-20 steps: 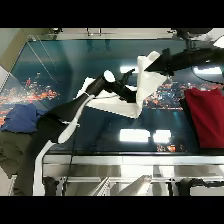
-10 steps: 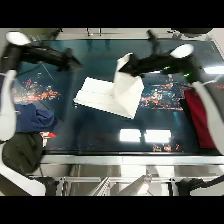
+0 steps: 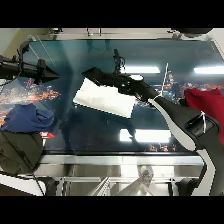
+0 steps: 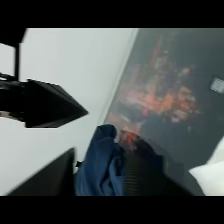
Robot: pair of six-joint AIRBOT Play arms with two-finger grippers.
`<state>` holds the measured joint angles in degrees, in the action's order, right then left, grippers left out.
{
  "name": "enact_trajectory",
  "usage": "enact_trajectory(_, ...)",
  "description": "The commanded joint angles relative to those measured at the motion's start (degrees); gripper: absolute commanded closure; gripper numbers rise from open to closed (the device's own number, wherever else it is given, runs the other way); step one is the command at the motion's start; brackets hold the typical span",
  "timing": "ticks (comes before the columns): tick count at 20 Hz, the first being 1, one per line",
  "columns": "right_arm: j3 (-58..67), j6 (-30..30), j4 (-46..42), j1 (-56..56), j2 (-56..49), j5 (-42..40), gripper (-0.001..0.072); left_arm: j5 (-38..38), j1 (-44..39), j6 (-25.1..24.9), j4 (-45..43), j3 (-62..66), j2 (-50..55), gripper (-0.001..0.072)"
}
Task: Fold the shirts.
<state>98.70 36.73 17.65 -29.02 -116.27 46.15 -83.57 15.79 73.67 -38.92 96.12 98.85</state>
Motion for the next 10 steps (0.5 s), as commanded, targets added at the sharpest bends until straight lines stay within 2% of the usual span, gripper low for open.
enact_trajectory(1, 0.26, -3.48, 3.19, 2.89, 0.52, 10.14, 0.0635, -0.02, -0.63, -0.79, 0.11, -1.57, -0.42, 0.0707)
enact_trajectory(2, 0.24, 1.42, -2.86, 5.01, 1.57, 11.61, 0.0693, -0.24, -1.14, -0.79, 0.09, -1.57, -0.42, 0.0708)
enact_trajectory(5, 0.17, 20.35, -24.55, 11.98, 5.49, 16.98, 0.0694, -1.57, -2.6, -0.79, 0.09, -1.57, -0.46, 0.0708)
enact_trajectory(7, 0.17, 29.55, -34.88, 16.9, 7.89, 23.78, 0.0694, -2.49, -3.08, -0.79, 0.11, -1.57, -0.52, 0.0708)
enact_trajectory(10, -1.92, 29.99, -35.39, 23.52, 10.51, 36.06, 0.0693, -3.5, -3.5, -0.79, 0.02, -1.68, -1.68, 0.0707)
